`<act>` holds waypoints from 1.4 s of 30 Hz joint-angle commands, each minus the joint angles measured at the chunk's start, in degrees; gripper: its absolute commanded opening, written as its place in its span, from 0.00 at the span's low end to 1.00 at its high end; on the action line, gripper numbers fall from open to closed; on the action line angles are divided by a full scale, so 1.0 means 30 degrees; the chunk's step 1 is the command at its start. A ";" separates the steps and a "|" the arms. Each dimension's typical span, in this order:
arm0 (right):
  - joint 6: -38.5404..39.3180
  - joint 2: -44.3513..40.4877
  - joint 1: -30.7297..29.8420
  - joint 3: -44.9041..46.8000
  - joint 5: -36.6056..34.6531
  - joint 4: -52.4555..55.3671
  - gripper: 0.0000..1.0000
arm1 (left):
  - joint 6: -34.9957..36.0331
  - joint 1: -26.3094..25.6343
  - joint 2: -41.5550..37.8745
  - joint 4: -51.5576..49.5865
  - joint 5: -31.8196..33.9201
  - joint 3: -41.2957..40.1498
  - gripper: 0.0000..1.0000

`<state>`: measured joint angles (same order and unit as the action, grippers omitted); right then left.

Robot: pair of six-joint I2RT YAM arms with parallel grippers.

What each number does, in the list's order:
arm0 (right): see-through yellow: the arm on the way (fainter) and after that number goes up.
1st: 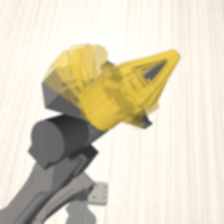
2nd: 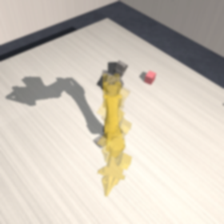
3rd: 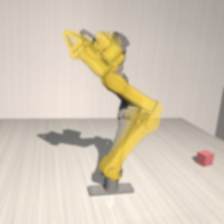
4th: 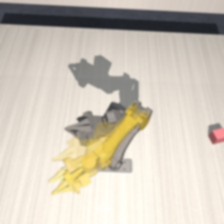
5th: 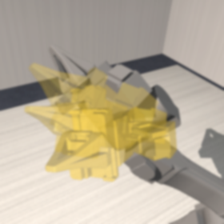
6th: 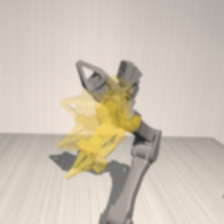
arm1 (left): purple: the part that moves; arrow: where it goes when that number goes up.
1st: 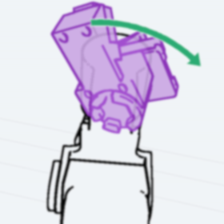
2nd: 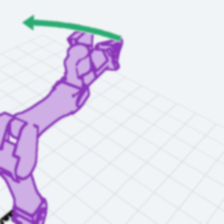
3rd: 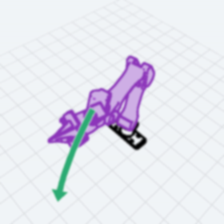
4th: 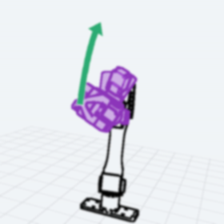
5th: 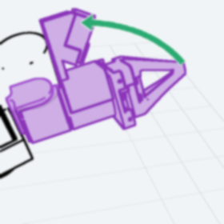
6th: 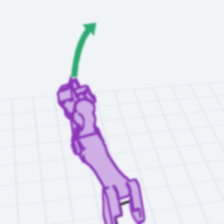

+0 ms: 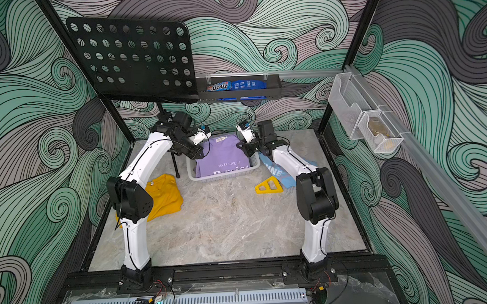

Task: Put the folded t-shirts into the basket
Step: Place the T-shirt in the bin.

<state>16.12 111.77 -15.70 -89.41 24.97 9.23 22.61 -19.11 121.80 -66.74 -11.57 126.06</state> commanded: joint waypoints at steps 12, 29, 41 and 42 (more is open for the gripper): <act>0.0795 0.5954 0.0152 -0.6693 -0.3400 -0.0058 0.23 | 0.2293 0.0044 0.2650 0.4992 0.5751 0.0993 0.18; 0.1632 0.4411 -0.0010 -0.7226 -0.2167 0.1849 0.57 | 0.1019 -0.0558 0.0768 0.5743 0.4549 -0.0858 0.70; 0.0628 0.6120 -0.1145 -0.7127 -0.4934 0.0863 0.40 | 0.3098 -0.0719 0.3836 0.6474 0.7753 -0.0003 0.49; 0.0497 0.6531 -0.1217 -0.7491 -0.5172 0.0937 0.40 | 0.3277 -0.0700 0.4246 0.6513 0.8142 0.0220 0.49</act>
<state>19.46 127.90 -19.03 -109.60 13.17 12.40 29.91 -21.30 130.47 -47.44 8.10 124.11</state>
